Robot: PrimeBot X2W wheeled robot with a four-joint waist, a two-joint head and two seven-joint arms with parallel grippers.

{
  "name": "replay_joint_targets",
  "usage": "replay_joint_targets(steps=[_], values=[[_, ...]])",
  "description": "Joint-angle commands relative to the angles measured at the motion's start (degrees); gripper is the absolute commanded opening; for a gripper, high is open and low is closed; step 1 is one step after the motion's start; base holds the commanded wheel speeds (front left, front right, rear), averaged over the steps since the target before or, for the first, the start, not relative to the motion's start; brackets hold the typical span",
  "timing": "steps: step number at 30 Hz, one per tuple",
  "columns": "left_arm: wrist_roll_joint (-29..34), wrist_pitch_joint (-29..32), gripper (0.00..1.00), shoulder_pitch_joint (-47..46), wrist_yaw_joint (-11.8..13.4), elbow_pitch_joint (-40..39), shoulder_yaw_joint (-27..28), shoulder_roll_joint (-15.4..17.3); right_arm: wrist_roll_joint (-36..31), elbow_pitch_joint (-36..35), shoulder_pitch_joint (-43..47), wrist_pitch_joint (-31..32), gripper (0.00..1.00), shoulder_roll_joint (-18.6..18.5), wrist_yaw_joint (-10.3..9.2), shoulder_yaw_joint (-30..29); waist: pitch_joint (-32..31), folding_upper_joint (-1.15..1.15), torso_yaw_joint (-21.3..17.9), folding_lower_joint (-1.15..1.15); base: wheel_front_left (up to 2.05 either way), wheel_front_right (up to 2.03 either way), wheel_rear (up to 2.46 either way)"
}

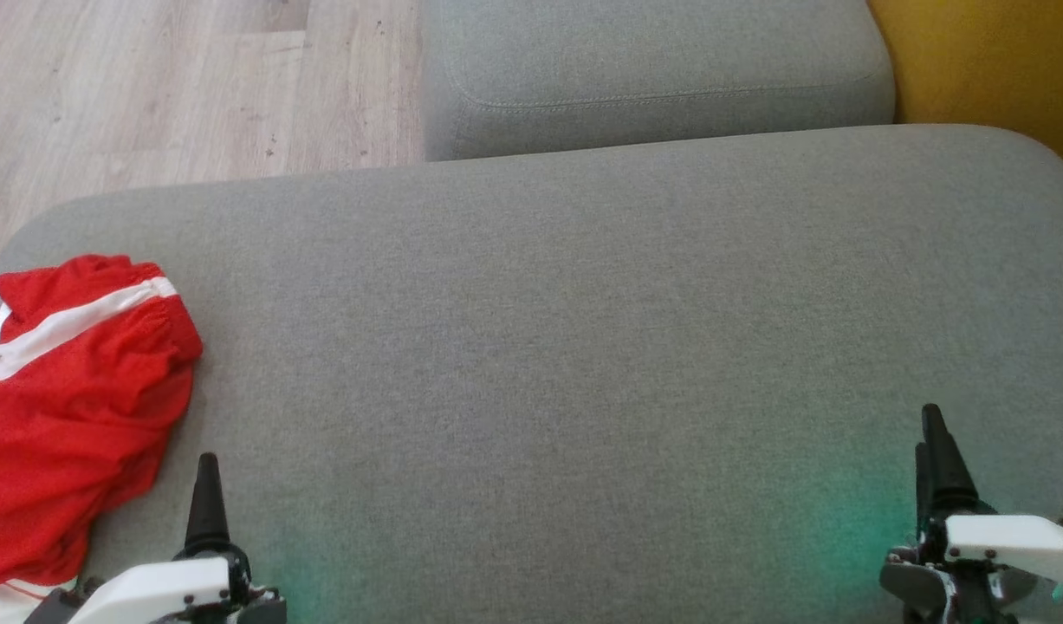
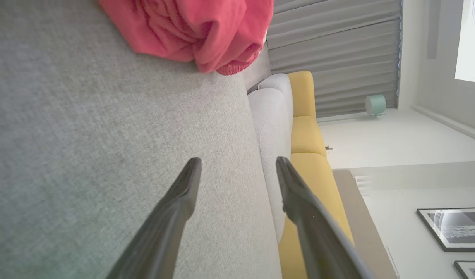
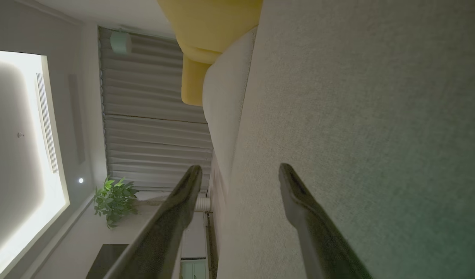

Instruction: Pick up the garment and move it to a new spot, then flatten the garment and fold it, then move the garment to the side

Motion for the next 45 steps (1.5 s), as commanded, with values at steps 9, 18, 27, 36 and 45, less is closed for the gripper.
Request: replay_joint_targets(steps=[9,18,27,36,45], values=[[10.32,-2.07,1.00,-1.44,-0.11,-4.22,-1.56,0.28,-10.74,-3.75,-2.01,-2.01,1.00,-0.25,-0.01,2.42,-0.61,0.00,-0.05,0.00,0.00,0.00,0.00],[16.31,-3.43,1.00,-1.02,0.17,-5.74,-2.65,0.30,-17.11,-4.96,-1.79,-3.36,1.00,-0.28,-0.01,4.38,-1.10,0.00,-0.07,0.00,0.00,0.00,0.00],[23.18,-4.96,1.00,-0.65,0.53,-6.44,-4.07,0.33,-24.33,-5.74,-1.77,-4.89,1.00,-0.31,-0.02,6.86,-1.58,0.00,0.25,0.00,0.00,0.00,0.00],[29.33,-6.50,1.00,-0.39,0.98,-7.59,-5.31,0.36,-30.76,-6.60,-1.54,-6.41,1.00,-0.34,-0.02,8.14,-2.04,0.00,0.51,0.00,0.00,0.00,0.00],[36.11,-8.02,1.00,0.03,0.83,-8.50,-6.53,0.39,-37.57,-7.10,-1.38,-7.93,1.00,-0.38,-0.02,9.90,-2.62,0.00,0.67,0.00,0.00,0.00,0.00]])
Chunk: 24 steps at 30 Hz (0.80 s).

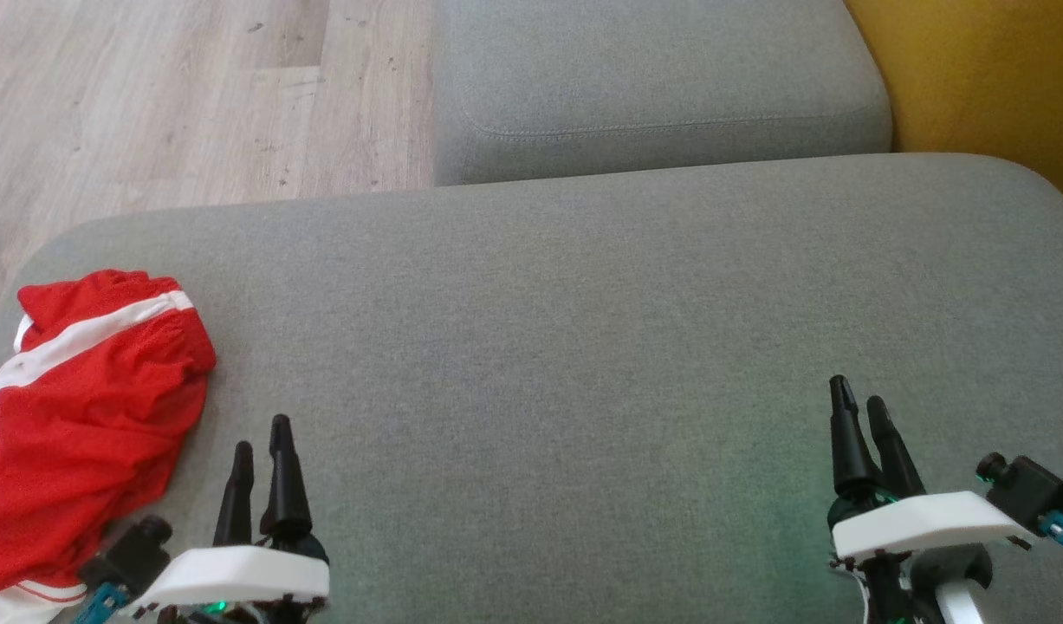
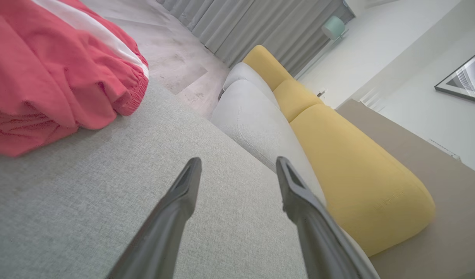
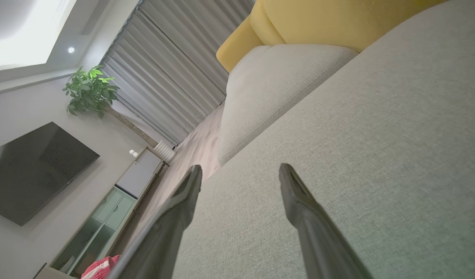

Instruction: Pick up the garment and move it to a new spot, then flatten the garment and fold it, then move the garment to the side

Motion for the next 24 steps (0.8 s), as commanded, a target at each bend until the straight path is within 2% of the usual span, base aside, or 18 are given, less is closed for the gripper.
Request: replay_joint_targets(steps=[1,24], values=[[1.96,-0.66,1.00,-1.22,-0.04,-2.47,0.64,0.35,-1.94,-2.36,-1.52,-0.88,1.00,-0.36,-0.02,1.21,-0.06,0.00,0.02,0.00,0.00,0.00,0.00],[17.15,-4.40,1.00,-0.50,-0.75,-3.11,-1.11,0.42,-18.08,-3.39,-1.42,-4.60,1.00,-0.44,-0.03,4.60,-0.68,0.00,0.42,0.00,0.00,0.00,0.00]])
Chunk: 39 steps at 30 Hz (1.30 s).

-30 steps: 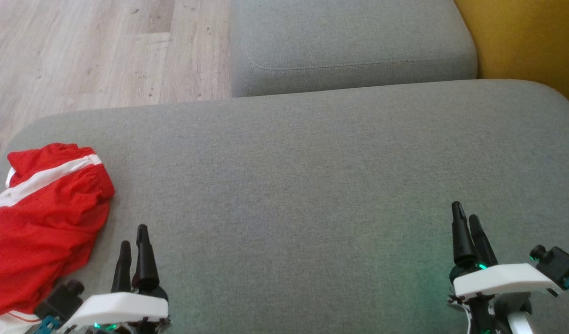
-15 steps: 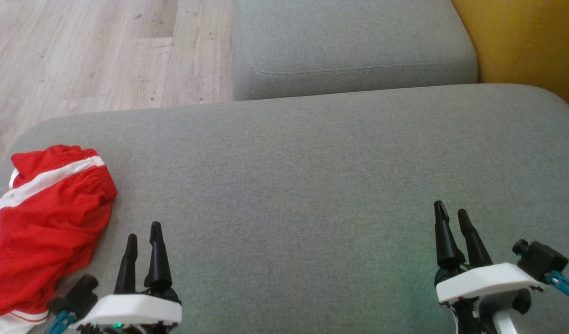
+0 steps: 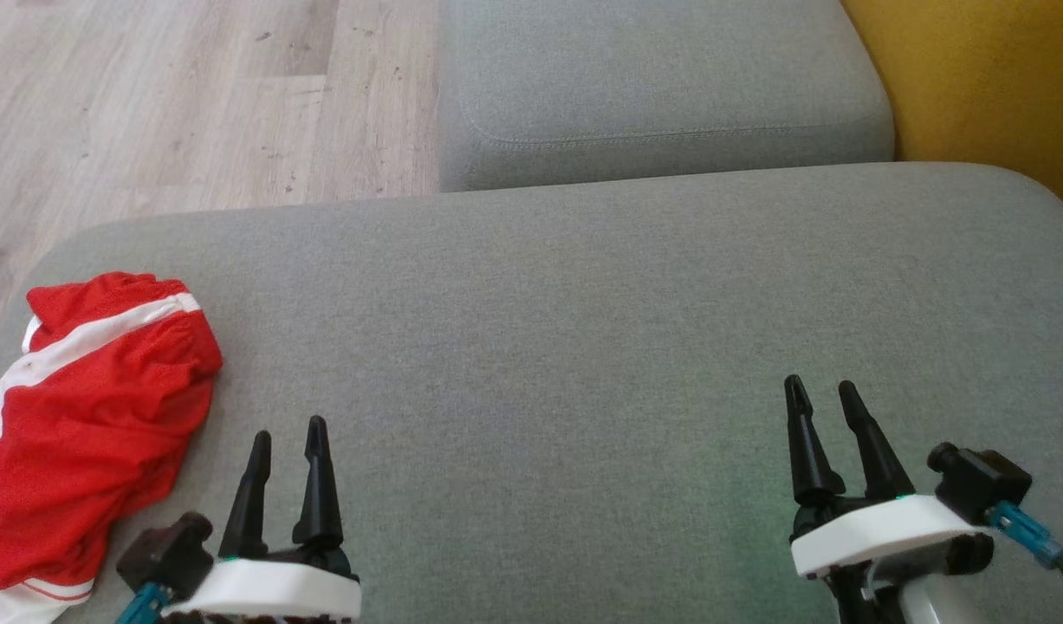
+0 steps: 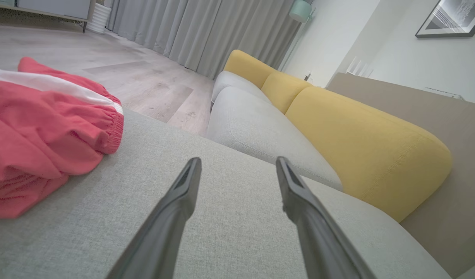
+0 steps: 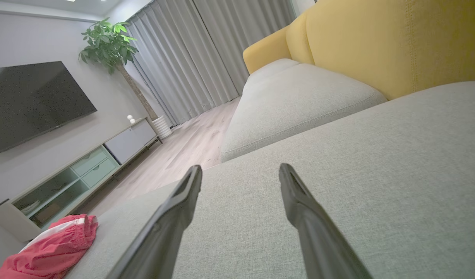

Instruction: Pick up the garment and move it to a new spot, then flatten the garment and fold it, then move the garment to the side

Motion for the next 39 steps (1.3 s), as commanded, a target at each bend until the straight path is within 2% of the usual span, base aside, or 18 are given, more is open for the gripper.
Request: replay_joint_targets(steps=[1,25,39], values=[[1.88,-0.76,1.00,-1.59,-0.32,-2.27,0.96,0.35,-1.99,-2.37,-1.46,-0.87,1.00,-0.42,-0.03,1.25,-0.03,0.00,0.05,0.00,0.00,0.00,0.00],[19.16,-5.02,1.00,-1.14,-0.32,-3.60,0.29,0.43,-20.21,-2.68,-1.21,-5.09,1.00,-0.51,-0.04,1.62,-1.00,0.00,0.12,0.00,0.00,0.00,0.00],[24.64,-6.83,1.00,-0.84,0.55,-1.79,0.49,0.47,-27.33,-1.86,-0.92,-6.90,1.00,-0.54,-0.04,2.01,-1.80,0.00,0.31,0.00,0.00,0.00,0.00]])
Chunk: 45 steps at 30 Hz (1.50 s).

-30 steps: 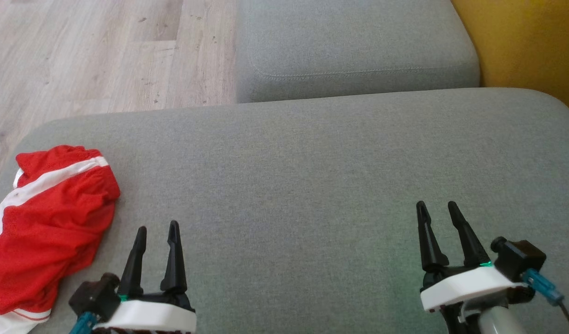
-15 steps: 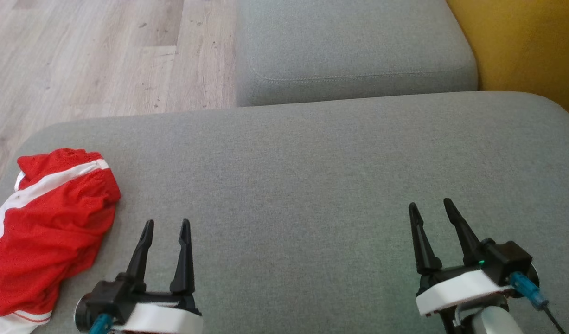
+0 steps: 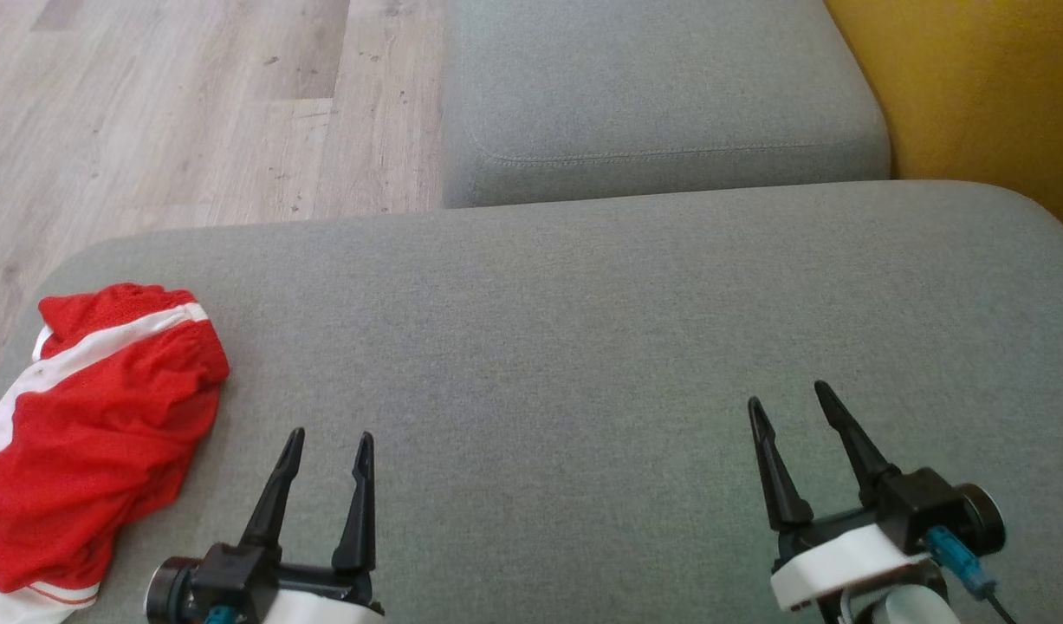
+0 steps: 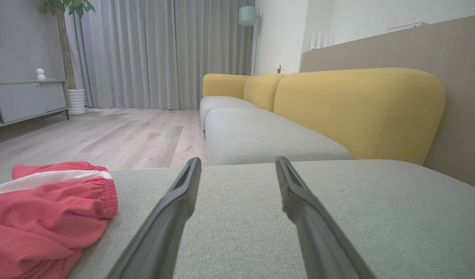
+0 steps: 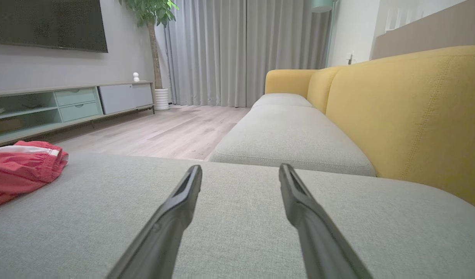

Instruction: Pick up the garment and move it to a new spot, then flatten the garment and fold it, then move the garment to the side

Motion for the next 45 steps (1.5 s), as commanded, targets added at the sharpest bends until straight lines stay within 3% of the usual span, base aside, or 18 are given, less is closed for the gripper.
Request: replay_joint_targets(steps=[1,29,39,45], values=[[0.30,-0.62,1.00,-2.17,0.47,-1.56,1.64,0.36,-0.34,-1.49,-1.90,-0.64,1.00,-0.50,-0.04,1.53,-0.03,0.00,0.00,0.00,0.00,0.00,0.00],[0.68,-0.62,1.00,-2.43,0.60,1.02,1.43,0.36,-0.53,-0.18,-1.27,-0.64,1.00,-0.50,-0.04,1.19,-0.97,0.00,0.20,0.00,0.00,0.00,0.00],[1.10,-0.62,1.00,-2.47,0.88,1.40,1.46,0.36,-0.19,-0.28,0.31,-0.65,1.00,-0.50,-0.04,1.30,-1.44,0.00,7.29,0.00,0.00,0.00,0.00],[1.84,-0.62,1.00,-2.24,0.77,1.44,2.79,0.51,0.51,-0.50,0.32,-0.65,1.00,-0.50,-0.04,2.00,-1.20,0.00,14.58,0.00,0.00,0.00,0.00]])
